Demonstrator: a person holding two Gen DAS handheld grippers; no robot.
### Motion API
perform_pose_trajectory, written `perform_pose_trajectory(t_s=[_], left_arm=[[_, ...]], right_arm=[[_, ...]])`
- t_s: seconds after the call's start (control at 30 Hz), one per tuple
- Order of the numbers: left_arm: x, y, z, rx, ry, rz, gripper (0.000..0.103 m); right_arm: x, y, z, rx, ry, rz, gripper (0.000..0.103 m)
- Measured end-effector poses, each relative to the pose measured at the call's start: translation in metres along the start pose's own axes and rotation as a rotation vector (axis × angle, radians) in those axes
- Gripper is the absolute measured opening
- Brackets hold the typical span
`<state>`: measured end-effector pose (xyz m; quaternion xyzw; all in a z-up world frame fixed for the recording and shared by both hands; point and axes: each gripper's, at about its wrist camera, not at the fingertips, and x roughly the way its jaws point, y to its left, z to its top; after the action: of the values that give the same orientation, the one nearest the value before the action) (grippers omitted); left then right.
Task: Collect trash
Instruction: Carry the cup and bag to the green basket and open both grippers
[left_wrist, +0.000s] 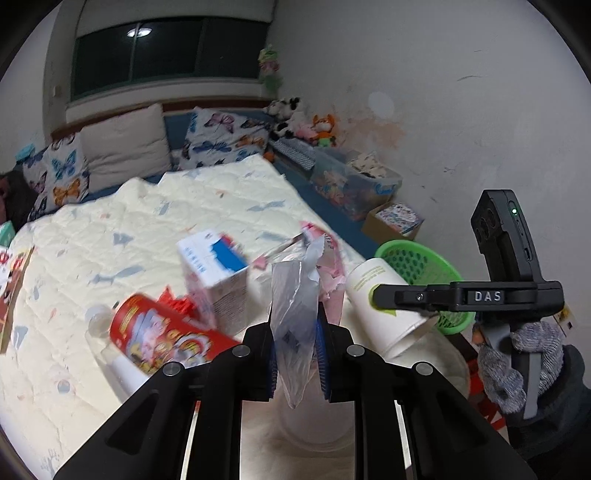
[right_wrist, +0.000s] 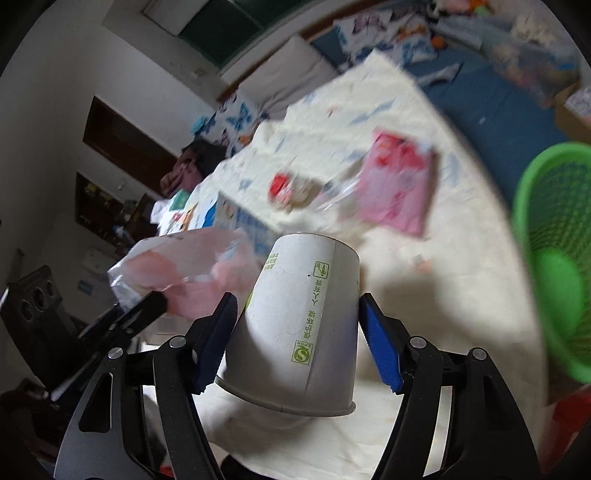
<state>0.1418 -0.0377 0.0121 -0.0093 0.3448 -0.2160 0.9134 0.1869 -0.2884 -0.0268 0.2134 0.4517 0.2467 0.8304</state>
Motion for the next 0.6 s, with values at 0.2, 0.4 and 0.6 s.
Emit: perform_pose_trajectory(t_s=[0.2,0.4,0.6], left_arm=[[0.010,-0.031,0.019,0.012,-0.006,-0.099,0.017],[0.059,-0.084,0.041,0.065,0.034,-0.176,0.017],[0.128,-0.141,0.055,0.105,0.130,-0.242,0.017]], right_arm=[[-0.052,-0.054,0.007,0.047,-0.113,-0.185,0.068],[-0.095,-0.111,0.001,0.123,-0.181,-0.284,0.068],[-0.126,-0.146,-0.011,0.176,-0.226,-0.329,0.068]])
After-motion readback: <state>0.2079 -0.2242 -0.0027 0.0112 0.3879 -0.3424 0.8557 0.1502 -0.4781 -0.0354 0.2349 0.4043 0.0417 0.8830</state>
